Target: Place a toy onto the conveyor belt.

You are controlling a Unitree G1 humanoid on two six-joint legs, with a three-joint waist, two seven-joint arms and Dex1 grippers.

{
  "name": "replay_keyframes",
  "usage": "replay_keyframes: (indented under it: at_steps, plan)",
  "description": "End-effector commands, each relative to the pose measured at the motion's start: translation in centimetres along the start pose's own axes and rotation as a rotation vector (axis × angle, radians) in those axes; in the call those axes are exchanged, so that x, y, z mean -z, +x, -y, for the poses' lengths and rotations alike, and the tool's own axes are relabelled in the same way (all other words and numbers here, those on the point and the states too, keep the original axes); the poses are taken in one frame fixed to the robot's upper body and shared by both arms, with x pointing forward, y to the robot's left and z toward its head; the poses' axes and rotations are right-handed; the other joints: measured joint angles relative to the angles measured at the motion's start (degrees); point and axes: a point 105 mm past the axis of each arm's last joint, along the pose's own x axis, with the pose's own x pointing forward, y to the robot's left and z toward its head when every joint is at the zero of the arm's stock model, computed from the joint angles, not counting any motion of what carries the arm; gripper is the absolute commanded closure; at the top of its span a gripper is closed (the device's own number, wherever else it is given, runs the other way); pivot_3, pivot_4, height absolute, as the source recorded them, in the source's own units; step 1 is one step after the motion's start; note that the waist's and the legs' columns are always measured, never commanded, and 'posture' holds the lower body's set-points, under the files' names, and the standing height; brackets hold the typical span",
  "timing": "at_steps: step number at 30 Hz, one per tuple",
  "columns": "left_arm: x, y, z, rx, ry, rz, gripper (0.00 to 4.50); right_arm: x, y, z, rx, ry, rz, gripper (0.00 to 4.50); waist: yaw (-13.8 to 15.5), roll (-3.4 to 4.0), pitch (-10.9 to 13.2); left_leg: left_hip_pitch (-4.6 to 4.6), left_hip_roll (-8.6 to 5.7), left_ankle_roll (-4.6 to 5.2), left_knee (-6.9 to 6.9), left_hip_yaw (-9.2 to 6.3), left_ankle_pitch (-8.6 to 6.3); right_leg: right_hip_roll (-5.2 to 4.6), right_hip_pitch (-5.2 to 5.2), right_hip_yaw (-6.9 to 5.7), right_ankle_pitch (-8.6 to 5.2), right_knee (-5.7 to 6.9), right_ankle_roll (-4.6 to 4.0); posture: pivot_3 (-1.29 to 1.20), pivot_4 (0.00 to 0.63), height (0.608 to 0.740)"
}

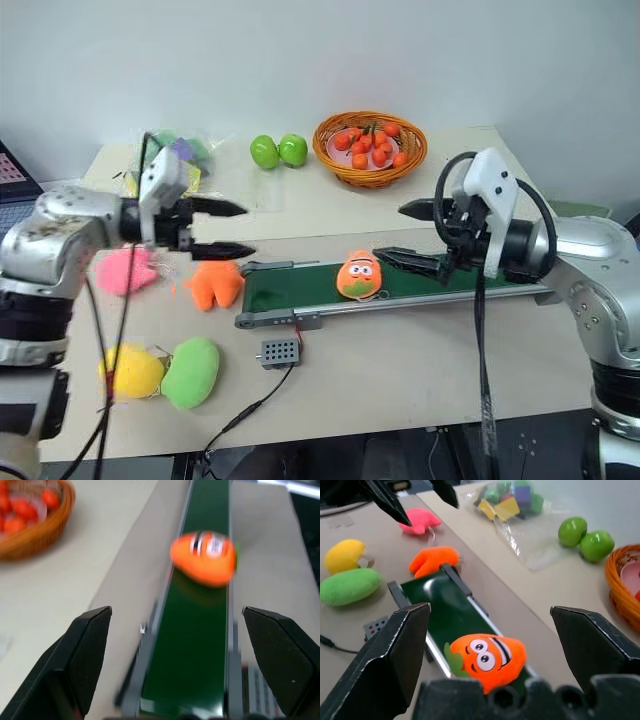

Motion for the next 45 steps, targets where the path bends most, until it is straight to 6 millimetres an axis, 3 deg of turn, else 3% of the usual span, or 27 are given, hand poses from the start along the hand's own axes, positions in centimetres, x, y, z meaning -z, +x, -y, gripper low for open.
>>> replay_keyframes:
  at_steps: [1,5,17,38,45]
  plan:
    - [0.1,-1.1,-0.3,-0.063,0.089,-0.017,0.04,-0.3,-0.5,0.3,-0.007,-0.04,0.006,0.0,0.3,0.0,0.0,0.0,0.0,0.0,0.02,0.0,0.0,0.0,0.01,0.0,0.01,0.0,-0.01,0.0,0.15,0.74]
    - [-0.1,-1.3,-1.8,-0.231,0.092,0.034,0.04,0.3,-0.2,1.1,-0.001,-0.039,0.003,0.0,0.9,-0.01,0.0,-0.01,0.0,0.0,0.02,0.0,0.0,-0.01,0.03,-0.01,0.01,-0.03,-0.01,0.0,0.15,0.74]
    - [-4.0,-0.8,-0.2,-0.203,0.101,0.182,0.04,-0.5,0.7,2.4,-0.022,-0.066,0.053,0.0,0.3,-0.01,0.0,-0.02,0.02,0.0,0.01,0.01,0.0,-0.03,0.02,0.0,0.01,-0.03,-0.01,0.0,0.15,0.74]
    - [-5.7,0.3,-0.7,-0.198,0.117,0.254,0.04,-1.2,0.4,2.5,-0.001,-0.059,0.091,0.0,0.2,-0.01,0.0,-0.02,0.01,0.0,0.02,0.01,0.0,-0.03,0.02,0.01,0.01,-0.03,-0.02,0.0,0.15,0.74]
    - [-7.1,0.1,-0.7,-0.197,0.131,0.302,0.04,-1.4,0.5,2.6,0.0,-0.063,0.096,0.0,0.2,-0.01,0.0,-0.02,0.01,0.0,0.03,0.01,0.0,-0.03,0.02,0.01,0.01,-0.03,-0.02,0.0,0.15,0.74]
